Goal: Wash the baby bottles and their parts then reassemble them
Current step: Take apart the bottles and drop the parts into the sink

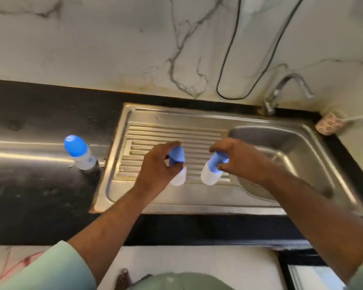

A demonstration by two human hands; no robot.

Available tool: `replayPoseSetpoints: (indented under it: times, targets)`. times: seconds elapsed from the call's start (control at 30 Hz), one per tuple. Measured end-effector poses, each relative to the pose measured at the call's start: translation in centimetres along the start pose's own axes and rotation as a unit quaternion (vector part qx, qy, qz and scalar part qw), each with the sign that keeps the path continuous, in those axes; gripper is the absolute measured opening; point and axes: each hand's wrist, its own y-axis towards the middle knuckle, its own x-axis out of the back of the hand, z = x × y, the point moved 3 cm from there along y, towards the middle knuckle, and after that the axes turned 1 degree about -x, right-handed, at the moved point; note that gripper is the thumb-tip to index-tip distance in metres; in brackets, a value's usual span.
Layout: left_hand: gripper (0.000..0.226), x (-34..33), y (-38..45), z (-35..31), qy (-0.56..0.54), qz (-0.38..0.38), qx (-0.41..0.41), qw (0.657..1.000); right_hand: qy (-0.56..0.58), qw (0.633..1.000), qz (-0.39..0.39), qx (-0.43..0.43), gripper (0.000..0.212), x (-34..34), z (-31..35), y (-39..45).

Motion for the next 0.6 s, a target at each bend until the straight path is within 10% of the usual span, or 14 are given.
replayPoseSetpoints:
  times: [0.6]
  targets:
    - [0.069,-11.0,-3.7,-2.3,0.057,0.029,0.035,0.997,0.04,0.999,0.029,0.012,0.062,-4.2,-7.2,-4.7]
